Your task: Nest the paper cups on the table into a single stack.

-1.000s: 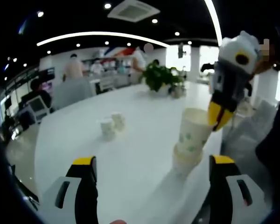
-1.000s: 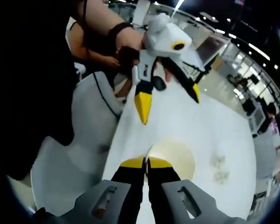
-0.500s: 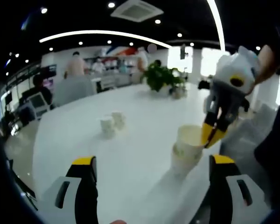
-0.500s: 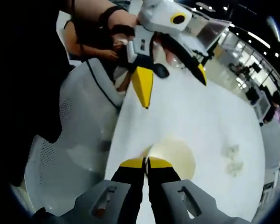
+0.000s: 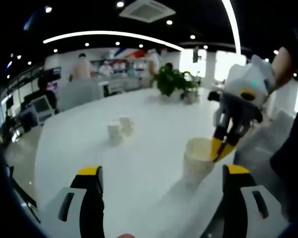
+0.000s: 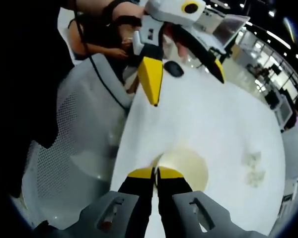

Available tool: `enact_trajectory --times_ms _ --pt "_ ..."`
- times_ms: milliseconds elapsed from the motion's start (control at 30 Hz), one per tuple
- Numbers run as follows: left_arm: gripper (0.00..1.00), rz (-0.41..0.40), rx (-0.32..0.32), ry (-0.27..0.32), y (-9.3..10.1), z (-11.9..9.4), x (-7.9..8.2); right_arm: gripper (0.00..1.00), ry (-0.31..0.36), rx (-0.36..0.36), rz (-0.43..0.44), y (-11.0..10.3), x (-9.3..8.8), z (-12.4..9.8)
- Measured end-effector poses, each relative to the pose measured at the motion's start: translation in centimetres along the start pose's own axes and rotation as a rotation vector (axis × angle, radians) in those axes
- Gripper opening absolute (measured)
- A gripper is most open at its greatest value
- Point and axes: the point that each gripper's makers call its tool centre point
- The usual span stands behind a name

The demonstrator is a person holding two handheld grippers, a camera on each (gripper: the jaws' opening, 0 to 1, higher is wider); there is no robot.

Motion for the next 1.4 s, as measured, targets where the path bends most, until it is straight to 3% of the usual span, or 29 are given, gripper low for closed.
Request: enact_trajectory --times_ms 600,1400 --pt "0.99 -0.003 0.004 -0.001 0.01 -0.1 -0.24 0.03 0.024 0.027 0.01 -0.72 0.16 0.42" --pt "0.99 -0.007 0.015 0.002 -0.41 -0.33 -0.09 0.08 0.033 -0.014 0.009 -0.76 -0.11 -0.31"
Point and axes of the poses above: the point that each gripper's makers call its tool centre point, and the gripper's own axes: z roughly forward along the fingers, y roughly to its right, x roughly out of its top, and after that the axes turned 8 degrees about -z, right-handed
